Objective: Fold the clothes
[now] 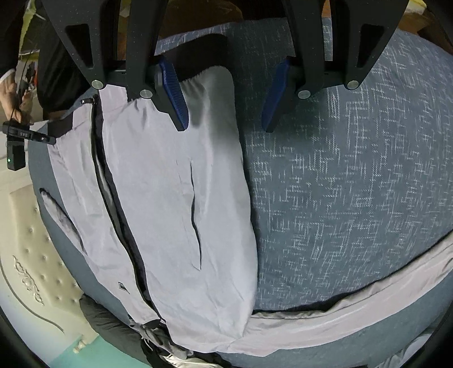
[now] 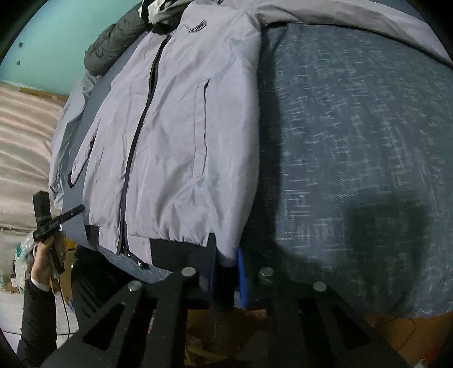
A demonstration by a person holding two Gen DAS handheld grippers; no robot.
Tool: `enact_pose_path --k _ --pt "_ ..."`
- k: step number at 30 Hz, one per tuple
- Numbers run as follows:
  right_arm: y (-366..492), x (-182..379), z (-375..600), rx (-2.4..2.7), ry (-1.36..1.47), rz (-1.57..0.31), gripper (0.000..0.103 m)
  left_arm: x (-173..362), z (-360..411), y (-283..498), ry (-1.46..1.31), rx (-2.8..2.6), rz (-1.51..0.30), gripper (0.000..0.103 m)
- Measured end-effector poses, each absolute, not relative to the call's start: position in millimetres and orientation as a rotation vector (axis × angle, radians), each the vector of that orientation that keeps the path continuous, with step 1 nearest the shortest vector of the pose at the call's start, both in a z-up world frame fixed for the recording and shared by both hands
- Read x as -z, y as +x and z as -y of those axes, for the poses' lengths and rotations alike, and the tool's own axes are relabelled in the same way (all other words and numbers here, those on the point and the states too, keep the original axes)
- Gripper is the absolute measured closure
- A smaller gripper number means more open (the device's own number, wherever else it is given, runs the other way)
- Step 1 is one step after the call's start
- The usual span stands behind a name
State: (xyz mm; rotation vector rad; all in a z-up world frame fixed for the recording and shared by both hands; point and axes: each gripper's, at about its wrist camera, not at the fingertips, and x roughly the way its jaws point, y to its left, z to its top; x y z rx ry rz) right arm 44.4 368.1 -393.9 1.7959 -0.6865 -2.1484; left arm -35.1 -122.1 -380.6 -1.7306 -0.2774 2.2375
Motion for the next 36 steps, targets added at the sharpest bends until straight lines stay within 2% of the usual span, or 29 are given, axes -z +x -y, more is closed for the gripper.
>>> enact_pose_path --k 6,7,9,10,12,15,19,22,23,26,27,31,34,36 --pt "50.9 407.5 -372.8 2.144 1.816 0.736 0.092 387.0 107.9 -39.2 -1.758 -2.163 0.288 0.046" --pt "50.6 408.4 -371.2 2.146 1.818 0.731 0.092 389.5 104.7 -38.5 -1.765 -2.141 0.283 0.049" --pt "49.9 410.1 -367.9 2.149 1.822 0.722 0.092 392.0 99.5 -36.7 -1.771 -2.124 0.263 0.067" --pt "49.6 410.8 -366.4 2.15 1.824 0.718 0.092 392.8 97.5 -36.0 -1.774 -2.125 0.252 0.07" --pt "49.1 409.9 -365.7 2.147 1.82 0.721 0.092 393.3 95.8 -35.7 -1.772 -2.125 0.256 0.092" --pt "49.6 409.0 -364.0 2.148 1.819 0.714 0.092 392.6 93.2 -33.6 -1.773 -2.111 0.269 0.094" --pt "49.3 408.5 -360.3 2.156 1.825 0.7 0.092 393.6 92.9 -31.1 -1.786 -2.108 0.246 0.094" --pt "47.2 405.6 -358.4 2.162 1.825 0.713 0.092 393.9 97.5 -34.2 -1.794 -2.119 0.261 0.089" --pt "46.4 404.6 -357.8 2.163 1.825 0.717 0.091 391.6 100.5 -35.6 -1.79 -2.128 0.281 0.084" --pt "44.3 401.6 -355.9 2.169 1.824 0.729 0.087 374.9 109.5 -40.2 -1.754 -2.195 0.287 0.059" --pt "43.6 400.6 -355.2 2.17 1.824 0.734 0.086 366.7 113.3 -41.8 -1.729 -2.223 0.298 0.055" --pt "40.5 382.3 -371.4 2.211 1.765 0.776 0.079 337.3 119.1 -51.4 -1.621 -2.319 0.302 0.055" --pt "34.1 358.0 -407.2 2.299 1.653 0.887 0.068 320.5 118.3 -64.7 -1.543 -2.399 0.278 0.054" --pt "28.5 343.6 -433.8 2.358 1.579 0.985 0.067 314.8 120.0 -56.2 -1.508 -2.434 0.278 0.054"
